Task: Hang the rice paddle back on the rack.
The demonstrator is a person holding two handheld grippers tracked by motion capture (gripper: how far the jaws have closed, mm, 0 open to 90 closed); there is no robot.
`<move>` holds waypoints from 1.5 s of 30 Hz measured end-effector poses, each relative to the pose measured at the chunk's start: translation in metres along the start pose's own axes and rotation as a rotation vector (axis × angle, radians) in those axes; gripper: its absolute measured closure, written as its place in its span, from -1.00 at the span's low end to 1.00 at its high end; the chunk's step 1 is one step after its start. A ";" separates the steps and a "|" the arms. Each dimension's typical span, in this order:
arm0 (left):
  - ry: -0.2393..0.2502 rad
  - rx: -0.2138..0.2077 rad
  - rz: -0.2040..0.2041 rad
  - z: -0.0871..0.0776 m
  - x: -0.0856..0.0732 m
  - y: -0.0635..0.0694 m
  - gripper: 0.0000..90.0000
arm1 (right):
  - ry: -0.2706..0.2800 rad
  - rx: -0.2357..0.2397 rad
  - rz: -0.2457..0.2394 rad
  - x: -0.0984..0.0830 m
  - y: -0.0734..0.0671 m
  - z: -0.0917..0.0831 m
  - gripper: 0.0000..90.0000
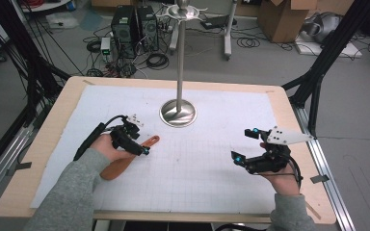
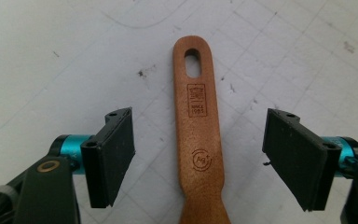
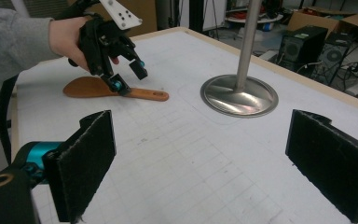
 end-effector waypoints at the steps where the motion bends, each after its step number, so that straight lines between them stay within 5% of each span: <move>1: 0.001 0.006 0.000 0.000 0.000 0.000 -0.40 | -0.003 0.001 0.002 0.000 0.000 0.000 -0.84; 3: -0.031 -0.007 0.034 0.001 -0.003 0.001 -0.32 | -0.008 0.002 0.005 -0.001 0.000 0.001 -0.84; 13: -0.050 0.003 0.058 0.005 -0.006 0.004 -0.21 | 0.002 -0.021 0.011 0.000 0.003 -0.002 -0.84; 32: -0.065 0.031 0.000 0.006 -0.007 0.001 0.09 | -0.003 -0.012 0.005 0.000 0.002 -0.001 -0.84; 45: -0.081 0.026 0.018 0.004 -0.007 0.004 0.34 | -0.007 -0.012 0.001 -0.001 0.003 -0.001 -0.84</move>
Point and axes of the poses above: each handheld gripper's, and its own axes: z roughly forward along the jaws, x roughly out of its top, y roughly to its right, the point moved 7 cm from there along z, roughly forward along the jaws, and after that the axes turned 15 degrees about y, right-handed, at the moved point
